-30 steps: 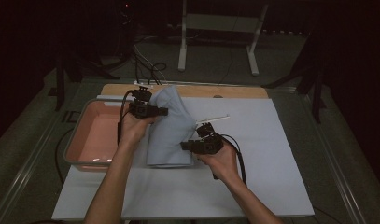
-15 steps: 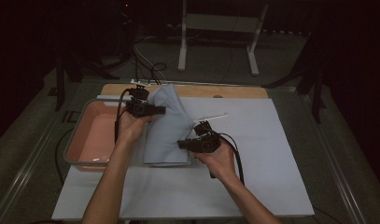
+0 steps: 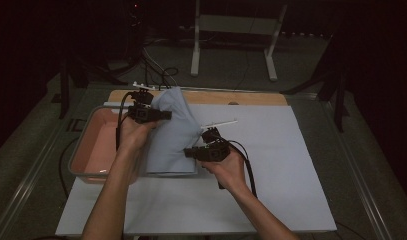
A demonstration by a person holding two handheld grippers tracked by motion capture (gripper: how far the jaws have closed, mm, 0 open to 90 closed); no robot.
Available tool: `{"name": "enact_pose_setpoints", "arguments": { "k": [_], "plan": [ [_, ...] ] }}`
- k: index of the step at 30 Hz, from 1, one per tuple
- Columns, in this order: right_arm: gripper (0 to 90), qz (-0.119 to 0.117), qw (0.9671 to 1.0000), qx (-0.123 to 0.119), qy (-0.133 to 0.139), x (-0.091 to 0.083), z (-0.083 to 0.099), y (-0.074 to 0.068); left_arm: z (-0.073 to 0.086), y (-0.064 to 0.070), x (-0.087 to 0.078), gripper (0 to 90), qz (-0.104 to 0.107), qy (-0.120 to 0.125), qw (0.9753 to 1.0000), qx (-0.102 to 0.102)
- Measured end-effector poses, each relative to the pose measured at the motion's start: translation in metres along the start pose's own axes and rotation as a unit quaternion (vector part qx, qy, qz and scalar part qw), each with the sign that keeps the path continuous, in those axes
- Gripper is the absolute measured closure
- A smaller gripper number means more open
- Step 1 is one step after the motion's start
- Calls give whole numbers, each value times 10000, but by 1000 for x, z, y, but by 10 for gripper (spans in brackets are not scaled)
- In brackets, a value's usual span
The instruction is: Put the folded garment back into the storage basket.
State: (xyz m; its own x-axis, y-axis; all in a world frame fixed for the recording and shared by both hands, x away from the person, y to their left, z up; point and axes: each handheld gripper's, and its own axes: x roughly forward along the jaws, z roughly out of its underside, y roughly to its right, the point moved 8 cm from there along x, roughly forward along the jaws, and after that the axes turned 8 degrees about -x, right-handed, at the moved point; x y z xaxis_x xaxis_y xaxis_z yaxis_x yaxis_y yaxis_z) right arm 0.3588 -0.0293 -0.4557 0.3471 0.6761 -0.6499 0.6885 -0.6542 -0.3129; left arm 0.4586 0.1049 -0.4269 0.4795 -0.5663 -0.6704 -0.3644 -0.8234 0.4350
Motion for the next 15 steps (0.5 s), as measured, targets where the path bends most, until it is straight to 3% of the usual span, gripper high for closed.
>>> {"name": "enact_pose_setpoints", "arguments": {
  "k": [15],
  "plan": [
    [804, -123, 9999, -29, 27, 11, -14, -14, -6, -11, -18, 807, -149, 53, 9999, 19]
  ]
}}
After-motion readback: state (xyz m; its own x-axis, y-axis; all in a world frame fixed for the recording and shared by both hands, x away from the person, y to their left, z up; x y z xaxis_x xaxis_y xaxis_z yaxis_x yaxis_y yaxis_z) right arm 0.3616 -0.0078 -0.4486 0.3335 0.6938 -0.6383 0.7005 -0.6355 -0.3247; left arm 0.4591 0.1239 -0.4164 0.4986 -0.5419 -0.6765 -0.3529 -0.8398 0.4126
